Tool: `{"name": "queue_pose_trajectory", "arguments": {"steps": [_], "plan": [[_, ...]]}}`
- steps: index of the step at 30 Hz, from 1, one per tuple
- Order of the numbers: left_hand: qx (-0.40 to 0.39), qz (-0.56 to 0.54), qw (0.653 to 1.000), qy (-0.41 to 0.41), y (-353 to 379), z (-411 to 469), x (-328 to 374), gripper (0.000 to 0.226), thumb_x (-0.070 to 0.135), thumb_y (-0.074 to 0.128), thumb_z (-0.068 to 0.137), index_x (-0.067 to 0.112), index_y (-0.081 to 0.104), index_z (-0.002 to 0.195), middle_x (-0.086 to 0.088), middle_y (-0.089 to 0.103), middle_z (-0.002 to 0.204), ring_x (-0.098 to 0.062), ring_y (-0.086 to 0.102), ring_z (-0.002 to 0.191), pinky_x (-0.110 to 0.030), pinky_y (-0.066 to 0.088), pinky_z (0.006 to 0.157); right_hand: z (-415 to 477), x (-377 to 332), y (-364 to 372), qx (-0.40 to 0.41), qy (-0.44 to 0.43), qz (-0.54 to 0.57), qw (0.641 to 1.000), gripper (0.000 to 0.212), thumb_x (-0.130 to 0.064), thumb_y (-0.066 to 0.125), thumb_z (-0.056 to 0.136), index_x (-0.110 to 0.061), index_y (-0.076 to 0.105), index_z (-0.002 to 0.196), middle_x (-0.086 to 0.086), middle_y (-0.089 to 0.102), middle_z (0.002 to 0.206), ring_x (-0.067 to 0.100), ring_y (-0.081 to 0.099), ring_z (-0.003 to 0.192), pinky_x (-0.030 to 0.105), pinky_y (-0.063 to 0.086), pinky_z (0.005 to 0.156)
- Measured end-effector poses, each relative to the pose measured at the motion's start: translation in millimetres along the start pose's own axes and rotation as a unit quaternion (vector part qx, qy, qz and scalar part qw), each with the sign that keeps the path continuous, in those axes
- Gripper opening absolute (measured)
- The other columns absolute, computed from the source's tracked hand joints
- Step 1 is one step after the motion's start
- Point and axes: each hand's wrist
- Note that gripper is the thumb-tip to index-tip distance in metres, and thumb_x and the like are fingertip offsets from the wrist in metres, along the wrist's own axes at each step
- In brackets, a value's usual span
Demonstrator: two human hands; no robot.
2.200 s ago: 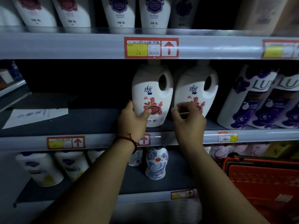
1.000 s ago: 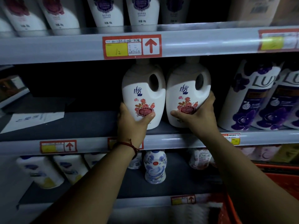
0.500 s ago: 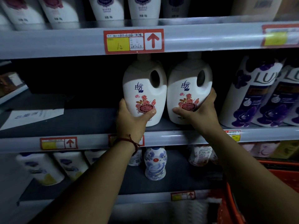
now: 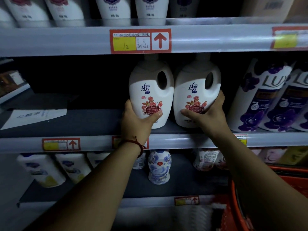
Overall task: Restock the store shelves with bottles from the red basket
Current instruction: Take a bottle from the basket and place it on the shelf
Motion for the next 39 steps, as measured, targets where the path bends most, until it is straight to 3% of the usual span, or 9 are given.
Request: {"name": "queue_pose_trajectory", "arguments": {"steps": [6,13,16,20,24,27,31,34,39], "plan": [[0.000,0.004,1.000,0.005,3.7,-1.3,1.3,0.073,0.033,0.091,0.062,0.017,0.053,0.122,0.002,0.069,0.111,-0.015,0.068,0.096,-0.031,0.058,0.080,0.2,1.1,-1.4,-0.001,0.006,-0.001,1.000,0.108,-0.024,0.092,0.060,-0.027,0.021,0.142,0.000,0.054,0.129,0.012,0.061,0.112,0.024,0.058,0.080],[-0.018,0.012,1.000,0.008,7.1,4.5,-4.9,0.084,0.040,0.088,0.063,0.020,0.047,0.134,0.005,0.069,0.114,-0.014,0.068,0.100,-0.034,0.057,0.087,2.2,5.3,3.3,0.033,0.003,-0.027,0.999,0.115,-0.046,0.091,0.049,-0.034,0.021,0.140,0.000,0.051,0.132,0.018,0.058,0.117,0.036,0.057,0.089],[-0.029,0.010,1.000,0.007,5.7,6.8,-6.2,0.091,0.042,0.088,0.063,0.022,0.043,0.139,0.007,0.069,0.115,-0.013,0.067,0.101,-0.037,0.057,0.091,1.3,6.5,2.4,0.030,0.007,-0.021,0.999,0.114,-0.043,0.091,0.051,-0.034,0.021,0.141,0.000,0.052,0.132,0.016,0.058,0.116,0.028,0.057,0.085],[-0.039,0.014,0.999,0.009,3.7,6.7,-5.0,0.084,0.037,0.087,0.066,0.021,0.045,0.136,0.007,0.069,0.115,-0.010,0.066,0.099,-0.029,0.055,0.090,2.0,6.4,2.1,0.029,0.006,-0.024,0.999,0.115,-0.040,0.091,0.053,-0.031,0.019,0.142,0.001,0.051,0.133,0.016,0.058,0.116,0.019,0.056,0.079],[-0.041,0.025,0.999,0.010,3.2,7.6,-6.1,0.088,0.039,0.088,0.065,0.020,0.043,0.138,0.006,0.067,0.118,-0.011,0.065,0.103,-0.031,0.053,0.094,1.2,4.9,1.4,0.030,0.016,-0.043,0.998,0.112,-0.048,0.091,0.050,-0.038,0.021,0.137,-0.001,0.053,0.131,0.016,0.058,0.116,0.041,0.055,0.094],[-0.057,0.045,0.997,-0.009,2.5,8.6,-5.5,0.083,0.044,0.087,0.063,0.016,0.049,0.130,0.004,0.068,0.118,-0.015,0.066,0.105,-0.035,0.053,0.096,-0.9,-0.3,-0.3,0.032,0.022,-0.056,0.998,0.109,-0.048,0.090,0.050,-0.035,0.023,0.136,0.001,0.054,0.130,0.017,0.059,0.115,0.040,0.055,0.094],[-0.086,0.107,0.990,-0.015,-4.1,5.6,-3.9,0.063,0.036,0.086,0.068,0.008,0.058,0.118,-0.003,0.068,0.119,-0.021,0.065,0.107,-0.030,0.051,0.092,-6.8,-7.6,-5.1,0.022,0.046,-0.095,0.994,0.099,-0.049,0.088,0.052,-0.020,0.034,0.129,0.002,0.058,0.125,0.019,0.061,0.111,0.039,0.055,0.093],[-0.102,0.085,0.991,-0.027,-12.0,-2.3,1.3,0.049,0.033,0.084,0.071,0.012,0.068,0.112,0.000,0.072,0.112,-0.019,0.068,0.101,-0.036,0.054,0.093,-16.9,-17.2,-15.4,0.007,0.055,-0.132,0.990,0.075,-0.032,0.088,0.065,-0.015,0.043,0.123,0.002,0.062,0.121,0.018,0.063,0.107,0.031,0.053,0.088],[-0.122,0.067,0.990,-0.030,-25.0,-26.3,14.6,0.059,0.040,0.082,0.061,0.011,0.067,0.111,-0.001,0.072,0.111,-0.016,0.068,0.099,-0.039,0.055,0.093,-42.4,-34.0,-36.2,-0.045,0.065,-0.162,0.984,0.067,-0.035,0.083,0.069,-0.020,0.049,0.124,0.002,0.064,0.121,0.021,0.065,0.105,0.046,0.054,0.093]]}}
Point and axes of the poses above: each hand's wrist, its own z-axis towards the middle knuckle, its own y-axis out of the palm, x = y × z
